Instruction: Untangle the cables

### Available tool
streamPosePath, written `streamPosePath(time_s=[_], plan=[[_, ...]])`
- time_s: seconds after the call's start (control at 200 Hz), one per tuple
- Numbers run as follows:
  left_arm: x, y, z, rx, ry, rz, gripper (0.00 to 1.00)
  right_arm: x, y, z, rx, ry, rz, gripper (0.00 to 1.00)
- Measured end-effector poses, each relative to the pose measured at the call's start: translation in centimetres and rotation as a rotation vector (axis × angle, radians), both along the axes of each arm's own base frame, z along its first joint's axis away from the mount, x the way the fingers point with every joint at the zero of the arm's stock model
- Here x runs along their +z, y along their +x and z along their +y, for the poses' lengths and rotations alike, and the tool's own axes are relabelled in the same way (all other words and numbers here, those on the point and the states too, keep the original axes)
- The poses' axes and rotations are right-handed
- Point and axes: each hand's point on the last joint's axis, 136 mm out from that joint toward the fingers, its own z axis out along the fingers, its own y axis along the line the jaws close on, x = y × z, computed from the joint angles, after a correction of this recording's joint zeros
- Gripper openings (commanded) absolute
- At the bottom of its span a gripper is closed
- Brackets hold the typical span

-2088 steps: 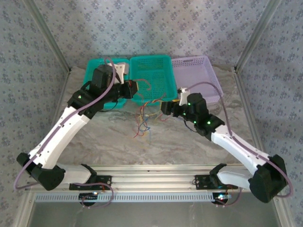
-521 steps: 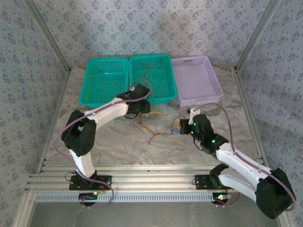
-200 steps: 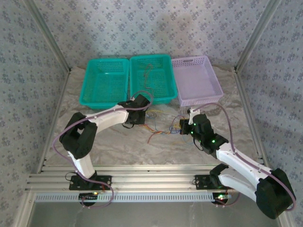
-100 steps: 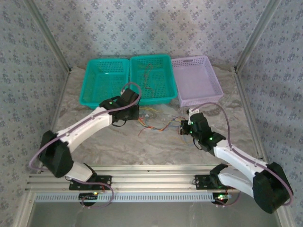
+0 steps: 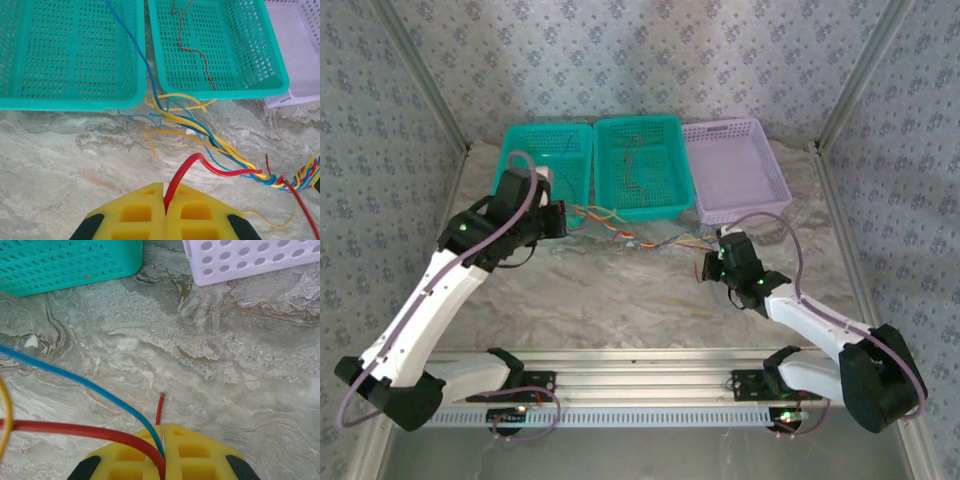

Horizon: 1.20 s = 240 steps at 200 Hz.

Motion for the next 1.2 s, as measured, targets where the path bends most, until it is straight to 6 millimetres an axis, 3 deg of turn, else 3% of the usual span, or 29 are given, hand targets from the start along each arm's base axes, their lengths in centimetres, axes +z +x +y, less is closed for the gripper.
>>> streamPosePath(time_s=[0.44,0.839,0.979,1.199], plan=[[2.9,-2.8,3.5,-0.002,0.032,0.013,0.0,-0.4,0.7,-0.9,-0.054,0.024,0.027,0.0],[5.4,-3.3,6.5,0.047,0.072,-0.029,0.0,-0.3,1.1,-1.8,-0.109,0.039,0.036,0.0],[6.1,-3.3,7.4,0.072,0.09,-0.053,0.0,-0.4,1.1,-2.7,-0.15,0.026,0.04,0.0],[8.6,-3.8,10.5,0.192,0.136,-0.142,0.0,-1.8,0.2,-6.4,-0.283,-0.046,0.084,0.0]])
